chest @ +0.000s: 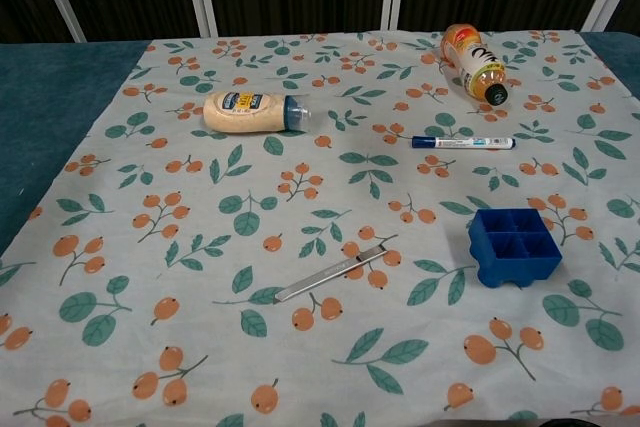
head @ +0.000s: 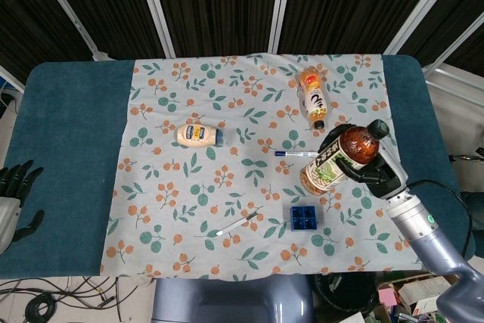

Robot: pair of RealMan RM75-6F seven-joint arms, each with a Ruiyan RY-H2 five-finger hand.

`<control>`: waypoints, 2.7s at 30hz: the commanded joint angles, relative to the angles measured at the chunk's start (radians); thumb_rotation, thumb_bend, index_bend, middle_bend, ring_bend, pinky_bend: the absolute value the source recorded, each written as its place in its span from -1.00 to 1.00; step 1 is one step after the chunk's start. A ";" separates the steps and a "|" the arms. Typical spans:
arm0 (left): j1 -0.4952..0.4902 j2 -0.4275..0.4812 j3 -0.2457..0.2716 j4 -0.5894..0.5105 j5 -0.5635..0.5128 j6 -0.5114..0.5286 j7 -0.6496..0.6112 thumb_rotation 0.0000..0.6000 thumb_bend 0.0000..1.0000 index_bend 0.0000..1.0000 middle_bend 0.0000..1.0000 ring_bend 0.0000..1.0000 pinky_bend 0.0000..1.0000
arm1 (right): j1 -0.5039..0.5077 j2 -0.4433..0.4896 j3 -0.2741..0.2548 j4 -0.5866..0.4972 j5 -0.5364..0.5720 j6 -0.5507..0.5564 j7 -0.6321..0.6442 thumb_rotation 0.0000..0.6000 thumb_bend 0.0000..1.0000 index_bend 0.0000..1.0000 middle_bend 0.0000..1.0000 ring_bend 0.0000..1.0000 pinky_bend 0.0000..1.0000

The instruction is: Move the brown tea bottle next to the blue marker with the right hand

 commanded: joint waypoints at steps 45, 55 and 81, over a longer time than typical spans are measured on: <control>-0.001 0.003 0.001 -0.001 -0.003 -0.005 0.001 1.00 -0.27 -0.80 -1.00 -1.00 -0.85 | 0.039 -0.568 -0.071 0.435 0.339 -0.072 -0.659 1.00 -0.46 -0.01 -0.12 0.06 0.06; -0.002 0.004 0.001 0.000 -0.006 -0.009 0.002 1.00 -0.27 -0.80 -1.00 -1.00 -0.85 | 0.040 -0.612 -0.097 0.520 0.252 -0.052 -0.591 1.00 -0.69 -0.29 -0.43 -0.30 -0.37; -0.004 0.004 0.004 -0.007 -0.015 -0.021 0.027 1.00 -0.27 -0.80 -1.00 -1.00 -0.83 | -0.011 -0.467 -0.169 0.411 0.130 0.010 -0.497 1.00 -0.93 -0.74 -0.88 -0.79 -0.75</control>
